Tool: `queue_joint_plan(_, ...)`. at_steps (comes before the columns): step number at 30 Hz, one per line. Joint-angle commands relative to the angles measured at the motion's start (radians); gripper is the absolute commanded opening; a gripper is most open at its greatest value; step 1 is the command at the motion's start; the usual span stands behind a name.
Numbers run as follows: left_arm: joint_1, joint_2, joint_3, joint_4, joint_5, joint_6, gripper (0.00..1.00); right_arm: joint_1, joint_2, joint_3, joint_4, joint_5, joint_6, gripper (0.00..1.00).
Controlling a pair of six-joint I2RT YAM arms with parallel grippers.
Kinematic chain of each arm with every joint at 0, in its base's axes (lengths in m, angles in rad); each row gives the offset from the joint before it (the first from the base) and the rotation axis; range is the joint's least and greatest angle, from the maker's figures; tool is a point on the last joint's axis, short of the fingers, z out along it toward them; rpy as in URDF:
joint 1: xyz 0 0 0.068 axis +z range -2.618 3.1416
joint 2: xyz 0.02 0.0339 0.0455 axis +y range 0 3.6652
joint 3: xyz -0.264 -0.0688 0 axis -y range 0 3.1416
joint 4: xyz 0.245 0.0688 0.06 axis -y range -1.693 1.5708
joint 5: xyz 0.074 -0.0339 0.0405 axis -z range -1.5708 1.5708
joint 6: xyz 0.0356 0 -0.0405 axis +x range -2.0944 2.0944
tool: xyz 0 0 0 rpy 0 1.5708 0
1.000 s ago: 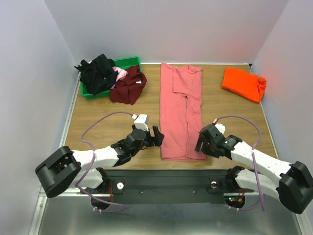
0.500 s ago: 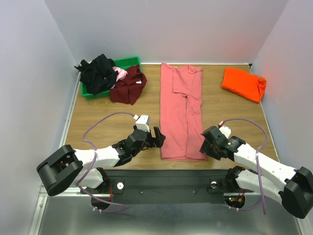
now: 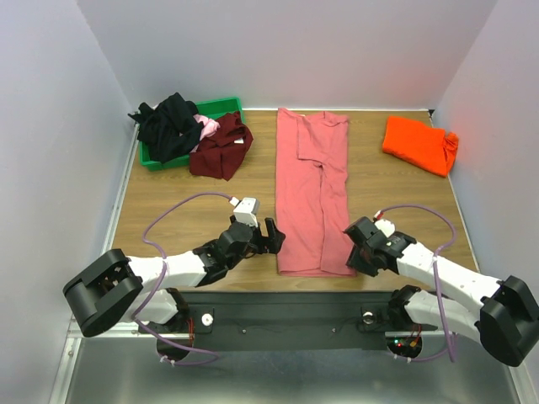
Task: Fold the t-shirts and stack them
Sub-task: Fold the tshirt
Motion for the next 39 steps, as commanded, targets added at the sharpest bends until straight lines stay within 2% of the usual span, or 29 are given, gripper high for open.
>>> queue_joint_plan(1,-0.006,-0.011,-0.005,0.047,-0.002,0.008,0.96,0.009,-0.012,0.009,-0.005,-0.029,0.012,0.43)
queue_joint_plan(7,-0.006,0.021,0.007,0.047,-0.001,0.008,0.96,0.007,-0.047,-0.016,0.001,-0.038,0.018,0.36)
queue_joint_plan(15,-0.014,0.113,0.051,0.029,-0.013,0.016,0.95,0.007,-0.037,-0.033,0.033,-0.045,0.000,0.16)
queue_joint_plan(19,-0.027,0.147,0.074,0.006,-0.022,0.020,0.93,0.007,-0.017,-0.039,0.050,-0.055,-0.011,0.10)
queue_joint_plan(22,-0.038,0.159,0.087,-0.002,-0.019,0.023,0.91,0.009,-0.004,-0.037,0.065,-0.056,-0.020,0.00)
queue_joint_plan(28,-0.058,0.173,0.111,-0.034,-0.008,0.023,0.84,0.007,0.003,-0.036,0.085,-0.062,-0.034,0.00)
queue_joint_plan(32,-0.076,0.173,0.125,-0.111,-0.057,0.005,0.82,0.007,-0.009,-0.039,0.090,-0.067,-0.038,0.00)
queue_joint_plan(39,-0.099,0.135,0.096,-0.165,-0.073,-0.032,0.69,0.007,-0.024,-0.048,0.101,-0.076,-0.052,0.00)
